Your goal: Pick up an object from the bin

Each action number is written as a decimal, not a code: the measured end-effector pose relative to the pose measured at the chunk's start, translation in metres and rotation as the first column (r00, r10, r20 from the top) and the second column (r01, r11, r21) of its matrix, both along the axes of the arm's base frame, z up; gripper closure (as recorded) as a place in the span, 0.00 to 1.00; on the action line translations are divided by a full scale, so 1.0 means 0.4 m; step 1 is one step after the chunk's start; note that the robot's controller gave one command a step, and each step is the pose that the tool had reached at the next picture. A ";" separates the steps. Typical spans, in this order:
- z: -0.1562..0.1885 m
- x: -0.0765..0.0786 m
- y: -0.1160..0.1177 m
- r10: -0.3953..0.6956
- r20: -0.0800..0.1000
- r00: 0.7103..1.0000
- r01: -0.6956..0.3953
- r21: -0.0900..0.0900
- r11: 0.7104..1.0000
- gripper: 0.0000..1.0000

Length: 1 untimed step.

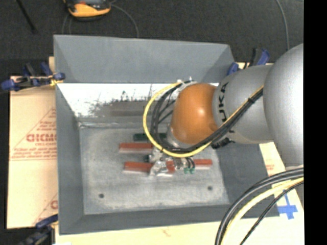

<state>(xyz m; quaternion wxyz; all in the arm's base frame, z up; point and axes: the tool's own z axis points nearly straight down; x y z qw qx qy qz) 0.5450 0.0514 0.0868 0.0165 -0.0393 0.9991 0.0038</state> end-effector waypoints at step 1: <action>0.000 0.000 0.000 0.000 0.000 1.000 0.000 0.000 1.000 1.00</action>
Offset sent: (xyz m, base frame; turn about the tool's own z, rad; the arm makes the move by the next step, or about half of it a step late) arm -0.0076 0.0061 0.1335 0.0359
